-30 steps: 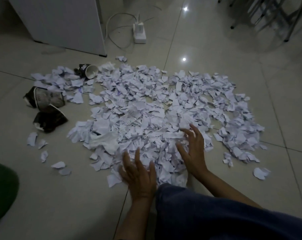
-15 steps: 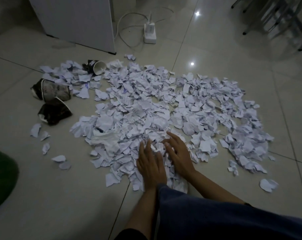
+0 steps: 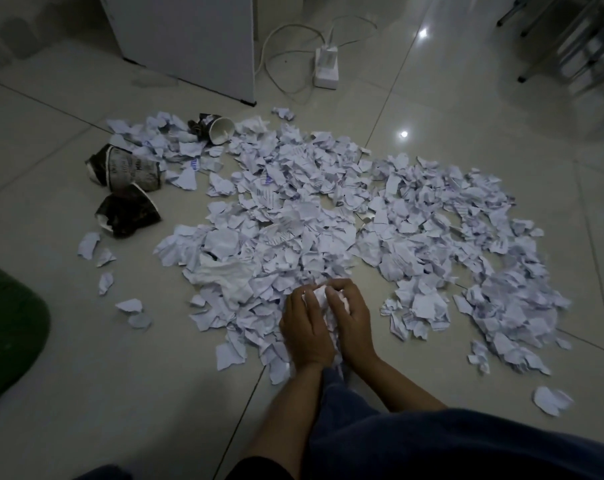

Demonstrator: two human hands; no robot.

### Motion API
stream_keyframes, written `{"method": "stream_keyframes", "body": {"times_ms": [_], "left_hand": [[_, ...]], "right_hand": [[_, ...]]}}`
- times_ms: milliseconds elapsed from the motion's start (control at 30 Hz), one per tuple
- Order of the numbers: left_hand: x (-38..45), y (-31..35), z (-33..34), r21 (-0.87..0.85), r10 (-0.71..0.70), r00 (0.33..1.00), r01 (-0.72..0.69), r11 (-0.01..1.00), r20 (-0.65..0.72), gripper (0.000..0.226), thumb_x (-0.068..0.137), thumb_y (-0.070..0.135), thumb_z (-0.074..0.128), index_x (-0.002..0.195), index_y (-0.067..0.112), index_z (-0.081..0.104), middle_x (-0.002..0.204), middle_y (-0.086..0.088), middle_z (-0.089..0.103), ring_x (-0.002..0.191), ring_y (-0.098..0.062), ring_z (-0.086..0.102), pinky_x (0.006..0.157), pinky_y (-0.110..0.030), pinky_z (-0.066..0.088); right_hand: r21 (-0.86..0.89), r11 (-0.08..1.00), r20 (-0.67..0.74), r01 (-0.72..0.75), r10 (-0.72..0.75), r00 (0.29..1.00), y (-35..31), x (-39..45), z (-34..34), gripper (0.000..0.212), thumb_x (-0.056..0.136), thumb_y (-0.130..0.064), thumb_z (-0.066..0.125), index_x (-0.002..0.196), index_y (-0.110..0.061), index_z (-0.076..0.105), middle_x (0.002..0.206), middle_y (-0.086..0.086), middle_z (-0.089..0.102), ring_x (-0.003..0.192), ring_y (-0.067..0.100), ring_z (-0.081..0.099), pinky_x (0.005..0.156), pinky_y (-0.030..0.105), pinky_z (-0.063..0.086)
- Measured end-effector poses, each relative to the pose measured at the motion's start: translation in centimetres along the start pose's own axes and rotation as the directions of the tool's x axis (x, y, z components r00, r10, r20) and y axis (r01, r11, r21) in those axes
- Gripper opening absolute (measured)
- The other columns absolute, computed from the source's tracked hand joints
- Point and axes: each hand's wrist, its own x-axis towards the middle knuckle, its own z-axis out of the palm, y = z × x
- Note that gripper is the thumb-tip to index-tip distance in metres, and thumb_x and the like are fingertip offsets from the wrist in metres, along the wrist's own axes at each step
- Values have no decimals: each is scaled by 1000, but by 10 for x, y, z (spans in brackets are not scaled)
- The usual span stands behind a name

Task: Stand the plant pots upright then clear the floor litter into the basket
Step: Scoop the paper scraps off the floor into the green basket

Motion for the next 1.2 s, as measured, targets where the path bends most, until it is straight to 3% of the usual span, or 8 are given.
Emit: {"method": "stream_keyframes", "body": {"times_ms": [233, 500, 633, 733, 867, 1000, 1100, 1200], "left_hand": [[16, 38, -2, -234, -216, 975, 221, 947, 48, 19, 102, 23, 39, 98, 32, 55, 92, 30, 52, 86, 25, 51, 76, 2, 35], [29, 44, -7, -269, -231, 973, 229, 935, 24, 36, 101, 34, 36, 99, 17, 68, 87, 10, 66, 76, 12, 61, 68, -4, 45], [30, 61, -13, -310, -248, 969, 240, 920, 16, 21, 102, 27, 37, 104, 26, 57, 93, 21, 59, 80, 21, 56, 69, 2, 40], [36, 67, -19, -312, -235, 971, 213, 926, -36, 33, 102, 26, 37, 123, 11, 57, 108, 12, 54, 103, 3, 53, 77, 5, 36], [45, 72, -27, -289, -183, 982, 163, 943, -42, 55, 95, 45, 38, 118, 4, 64, 114, -7, 68, 108, -17, 63, 92, -26, 51], [59, 87, -41, -250, -156, 979, 119, 961, -133, 44, 100, 32, 41, 100, -1, 69, 87, -14, 71, 82, -17, 68, 66, -17, 48], [71, 101, -58, -256, -144, 976, 98, 962, -165, 39, 100, 29, 41, 96, 4, 70, 73, 8, 64, 63, 7, 60, 61, -14, 44], [88, 117, -80, -264, -120, 975, 68, 962, -189, 46, 101, 30, 42, 70, 4, 64, 50, 12, 48, 46, -1, 50, 53, -22, 40]], "right_hand": [[146, 987, -81, -69, 81, 993, -26, 11, 12, 35, 92, -36, 64, 75, -7, 55, 68, 4, 58, 67, 13, 56, 66, 29, 48], [102, 995, -21, -3, 5, 1000, -42, 18, 22, 31, 90, -42, 65, 101, -14, 68, 101, 2, 69, 100, 16, 66, 90, 33, 53], [180, 983, -62, -39, 50, 997, -60, 16, 26, 23, 89, -27, 67, 79, -6, 66, 72, 10, 67, 69, 15, 64, 63, 27, 53], [233, 971, -54, -58, 72, 996, -73, 17, 32, 32, 92, -22, 66, 64, -9, 57, 58, 9, 54, 56, 14, 53, 53, 25, 44], [260, 962, -58, -83, 102, 993, -86, 23, 41, 48, 94, -29, 63, 55, -9, 44, 51, 10, 38, 50, 20, 38, 49, 29, 33], [240, 968, -35, -75, 86, 996, -103, 32, 54, 56, 96, -26, 60, 48, -16, 35, 43, 2, 32, 43, 16, 31, 47, 27, 28], [246, 967, 2, -59, 60, 998, -120, 37, 69, 57, 96, -24, 60, 46, -18, 34, 41, -4, 32, 41, 12, 30, 45, 25, 28], [265, 963, 30, -50, 43, 999, -143, 42, 90, 57, 97, -24, 60, 45, -20, 35, 41, -4, 33, 42, 13, 31, 46, 27, 29]]}}
